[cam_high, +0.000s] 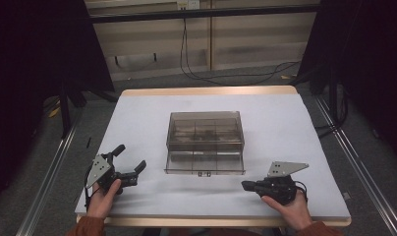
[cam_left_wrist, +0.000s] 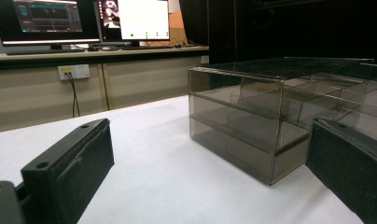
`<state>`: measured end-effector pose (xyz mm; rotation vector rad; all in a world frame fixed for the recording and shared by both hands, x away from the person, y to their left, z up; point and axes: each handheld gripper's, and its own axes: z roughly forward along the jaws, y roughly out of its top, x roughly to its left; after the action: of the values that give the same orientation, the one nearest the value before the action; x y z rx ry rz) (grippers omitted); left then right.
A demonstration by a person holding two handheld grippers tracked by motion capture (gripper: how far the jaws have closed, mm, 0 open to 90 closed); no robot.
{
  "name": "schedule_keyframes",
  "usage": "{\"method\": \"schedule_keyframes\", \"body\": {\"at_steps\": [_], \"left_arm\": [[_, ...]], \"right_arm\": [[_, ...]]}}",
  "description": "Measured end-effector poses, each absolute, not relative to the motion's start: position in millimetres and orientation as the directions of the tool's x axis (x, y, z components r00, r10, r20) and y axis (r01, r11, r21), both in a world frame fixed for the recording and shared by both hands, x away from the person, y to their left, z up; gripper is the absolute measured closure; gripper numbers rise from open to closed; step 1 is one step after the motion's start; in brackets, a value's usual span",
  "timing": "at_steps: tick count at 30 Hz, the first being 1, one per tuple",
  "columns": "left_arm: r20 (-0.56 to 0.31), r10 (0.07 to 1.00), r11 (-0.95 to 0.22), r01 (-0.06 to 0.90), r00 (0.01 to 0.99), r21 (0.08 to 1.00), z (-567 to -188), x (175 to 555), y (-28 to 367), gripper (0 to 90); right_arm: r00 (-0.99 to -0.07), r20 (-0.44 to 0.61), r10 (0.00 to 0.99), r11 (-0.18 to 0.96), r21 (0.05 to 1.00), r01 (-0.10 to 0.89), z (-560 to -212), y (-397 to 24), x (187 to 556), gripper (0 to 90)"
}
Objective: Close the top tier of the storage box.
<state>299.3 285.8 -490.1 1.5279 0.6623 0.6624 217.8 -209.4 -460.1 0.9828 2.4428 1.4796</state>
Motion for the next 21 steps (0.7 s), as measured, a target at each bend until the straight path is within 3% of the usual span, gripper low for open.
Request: {"method": "schedule_keyframes", "body": {"at_steps": [21], "left_arm": [[0.021,0.740,-0.050,0.025,0.672,0.998,-490,299,285,1.1]], "right_arm": [[-0.826,0.221,0.519,0.353,0.824,0.443,-463,-174,221,90.0]]}}
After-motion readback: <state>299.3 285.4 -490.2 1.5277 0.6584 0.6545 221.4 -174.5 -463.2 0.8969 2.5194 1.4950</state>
